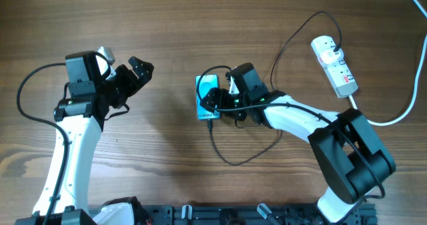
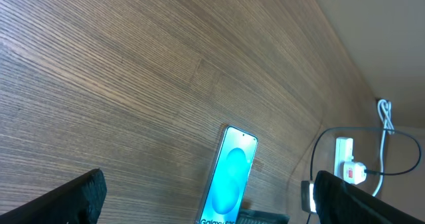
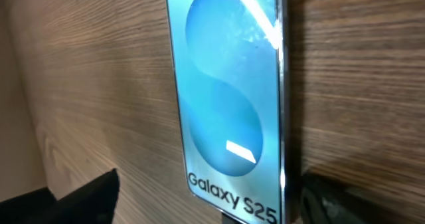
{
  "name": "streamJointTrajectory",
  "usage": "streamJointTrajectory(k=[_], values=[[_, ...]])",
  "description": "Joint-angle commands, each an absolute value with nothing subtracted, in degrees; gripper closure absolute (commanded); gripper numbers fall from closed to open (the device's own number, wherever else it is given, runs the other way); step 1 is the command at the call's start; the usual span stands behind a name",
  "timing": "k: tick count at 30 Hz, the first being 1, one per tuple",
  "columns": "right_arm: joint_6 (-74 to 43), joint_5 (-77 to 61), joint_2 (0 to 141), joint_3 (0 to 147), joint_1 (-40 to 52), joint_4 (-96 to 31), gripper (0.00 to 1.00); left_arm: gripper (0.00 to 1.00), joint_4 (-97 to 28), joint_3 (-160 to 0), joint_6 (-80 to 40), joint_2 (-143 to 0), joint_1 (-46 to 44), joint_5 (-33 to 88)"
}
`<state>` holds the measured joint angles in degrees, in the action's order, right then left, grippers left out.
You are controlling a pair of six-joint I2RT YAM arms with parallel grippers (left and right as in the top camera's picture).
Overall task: Plug charger to phone and switch on socket
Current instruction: 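Open the right gripper and release the phone on the table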
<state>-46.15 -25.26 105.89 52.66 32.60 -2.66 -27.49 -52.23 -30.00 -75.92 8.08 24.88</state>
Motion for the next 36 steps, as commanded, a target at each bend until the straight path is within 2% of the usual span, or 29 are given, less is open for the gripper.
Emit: streamJointTrajectory(k=[1,4,21,36], values=[[-45.10,-15.99,110.15,49.17,32.25,-5.67,0.07,0.00,-27.53,-52.34,-28.71,-76.25,8.49,24.34],[-45.17,-15.22,110.15,49.17,32.25,-5.89,0.01,0.00,-27.53,-52.34,-28.71,-76.25,8.49,24.34],[-45.58,-9.10,106.08,49.17,32.32,-9.45,0.01,0.00,-27.53,-52.34,-28.71,-76.25,8.49,24.34],[-45.21,-9.45,105.84,49.17,32.29,-8.64,0.00,0.00,-27.53,-52.34,-28.71,-76.25,8.49,24.34]])
